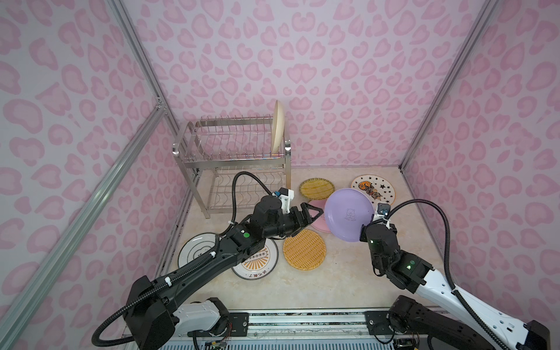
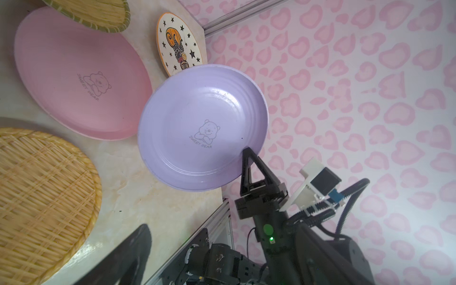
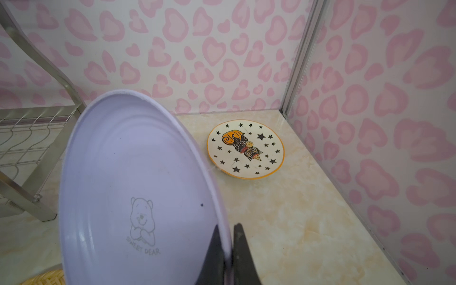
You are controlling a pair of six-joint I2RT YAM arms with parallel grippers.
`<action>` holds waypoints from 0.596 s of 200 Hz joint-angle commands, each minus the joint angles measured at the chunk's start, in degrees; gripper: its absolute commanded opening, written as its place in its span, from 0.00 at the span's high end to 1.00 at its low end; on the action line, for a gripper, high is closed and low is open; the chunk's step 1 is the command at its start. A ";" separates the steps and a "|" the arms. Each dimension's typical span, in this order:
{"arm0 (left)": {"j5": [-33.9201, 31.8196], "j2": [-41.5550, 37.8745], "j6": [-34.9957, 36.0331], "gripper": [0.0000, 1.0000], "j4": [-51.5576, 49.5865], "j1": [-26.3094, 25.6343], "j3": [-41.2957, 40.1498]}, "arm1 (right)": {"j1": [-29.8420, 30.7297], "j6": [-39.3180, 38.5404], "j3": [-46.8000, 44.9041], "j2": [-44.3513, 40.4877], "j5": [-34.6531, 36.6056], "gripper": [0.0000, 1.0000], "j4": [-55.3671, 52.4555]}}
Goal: Load plates into a dish rack
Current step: Place the plate on the dish rack.
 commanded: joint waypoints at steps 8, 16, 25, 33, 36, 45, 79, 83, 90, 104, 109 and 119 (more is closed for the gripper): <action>-5.76 4.47 -3.49 0.11 1.49 -2.49 7.07 | 3.45 -12.57 -3.16 -0.40 7.49 1.00 17.17; -5.59 6.20 -3.50 0.12 1.47 -2.98 9.08 | 4.45 -14.91 -4.17 -0.30 7.73 1.00 20.26; -5.87 8.08 -3.86 0.12 0.76 -3.50 11.19 | 5.32 -16.75 -4.93 -0.08 7.80 1.00 22.50; -6.39 9.51 -4.82 0.13 0.65 -3.78 12.10 | 6.28 -18.76 -5.77 0.08 8.06 1.00 25.10; -6.53 9.97 -5.34 0.13 0.76 -3.92 12.40 | 6.72 -19.57 -6.16 0.06 8.08 1.00 26.30; -6.64 11.39 -7.05 0.17 1.15 -3.97 12.98 | 7.99 -22.85 -7.43 0.06 8.24 1.00 30.49; -6.64 15.19 -8.30 0.22 1.44 -4.44 17.12 | 11.37 -31.98 -10.58 0.59 7.74 1.00 39.58; -6.64 15.53 -8.11 0.22 1.37 -4.53 17.66 | 11.68 -32.56 -10.78 0.59 7.72 1.00 40.12; -6.64 16.05 -8.10 0.22 1.27 -4.67 18.11 | 12.57 -33.45 -11.25 0.43 7.69 1.00 41.22; -6.15 17.23 -8.58 0.24 2.17 -4.72 20.09 | 13.99 -35.67 -12.52 0.33 7.56 1.00 44.47; -5.88 17.66 -8.67 0.25 2.17 -4.78 20.56 | 14.60 -36.47 -12.88 0.40 7.79 1.00 45.34; -5.43 18.52 -8.97 0.27 2.06 -4.80 21.26 | 15.60 -38.20 -13.16 0.88 8.46 1.00 46.95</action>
